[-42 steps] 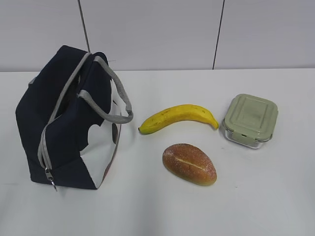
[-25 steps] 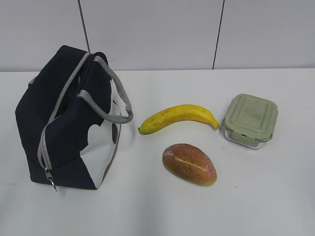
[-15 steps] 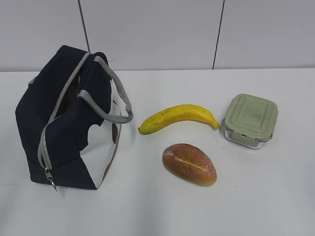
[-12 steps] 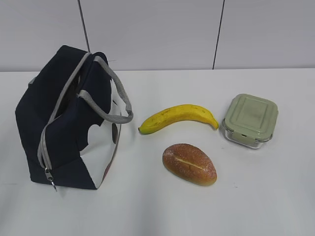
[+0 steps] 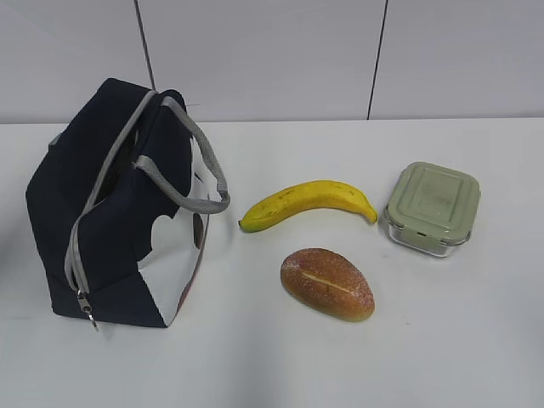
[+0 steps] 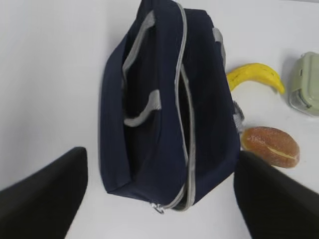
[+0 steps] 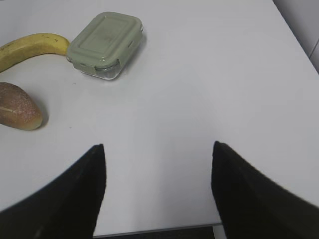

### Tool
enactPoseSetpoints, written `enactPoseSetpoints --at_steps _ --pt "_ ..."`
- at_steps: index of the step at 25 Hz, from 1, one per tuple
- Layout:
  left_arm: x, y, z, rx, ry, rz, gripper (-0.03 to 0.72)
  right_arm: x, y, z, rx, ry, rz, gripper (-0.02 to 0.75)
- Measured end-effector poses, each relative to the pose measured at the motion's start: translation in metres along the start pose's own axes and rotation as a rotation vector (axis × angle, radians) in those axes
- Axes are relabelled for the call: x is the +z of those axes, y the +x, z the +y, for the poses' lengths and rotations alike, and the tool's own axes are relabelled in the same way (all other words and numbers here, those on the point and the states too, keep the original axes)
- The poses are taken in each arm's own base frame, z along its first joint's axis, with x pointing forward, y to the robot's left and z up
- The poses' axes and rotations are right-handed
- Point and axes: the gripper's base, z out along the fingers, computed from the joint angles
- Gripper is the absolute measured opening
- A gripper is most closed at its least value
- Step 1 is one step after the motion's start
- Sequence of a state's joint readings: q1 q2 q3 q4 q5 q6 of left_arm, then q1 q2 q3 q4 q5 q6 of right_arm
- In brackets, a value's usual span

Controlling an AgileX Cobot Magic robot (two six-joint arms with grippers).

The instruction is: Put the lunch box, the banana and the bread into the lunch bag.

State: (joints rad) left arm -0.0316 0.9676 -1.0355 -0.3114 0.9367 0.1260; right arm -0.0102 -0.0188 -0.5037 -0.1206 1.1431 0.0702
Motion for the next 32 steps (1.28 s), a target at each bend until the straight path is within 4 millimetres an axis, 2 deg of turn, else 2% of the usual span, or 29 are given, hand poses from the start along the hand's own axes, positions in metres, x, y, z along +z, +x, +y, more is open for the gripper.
enactPoseSetpoints --at_steps 6,10,13,21,32 --pt "0.054 -0.051 0.003 0.007 0.077 0.137 0.581 0.000 0.000 0.000 0.000 0.000 0.000 0.491" --pt "0.092 -0.071 0.010 0.030 0.093 0.235 0.568 0.000 0.000 0.000 0.000 0.000 0.000 0.491" --pt "0.114 -0.080 0.015 0.051 0.107 0.285 0.525 0.000 0.000 0.000 0.000 0.000 0.000 0.491" --pt "0.160 -0.077 0.022 0.038 0.160 0.382 0.423 0.000 0.000 0.000 0.000 0.000 0.000 0.491" --pt "0.189 -0.072 0.025 0.015 0.218 0.407 0.355 0.000 0.000 0.000 0.000 0.000 0.000 0.491"
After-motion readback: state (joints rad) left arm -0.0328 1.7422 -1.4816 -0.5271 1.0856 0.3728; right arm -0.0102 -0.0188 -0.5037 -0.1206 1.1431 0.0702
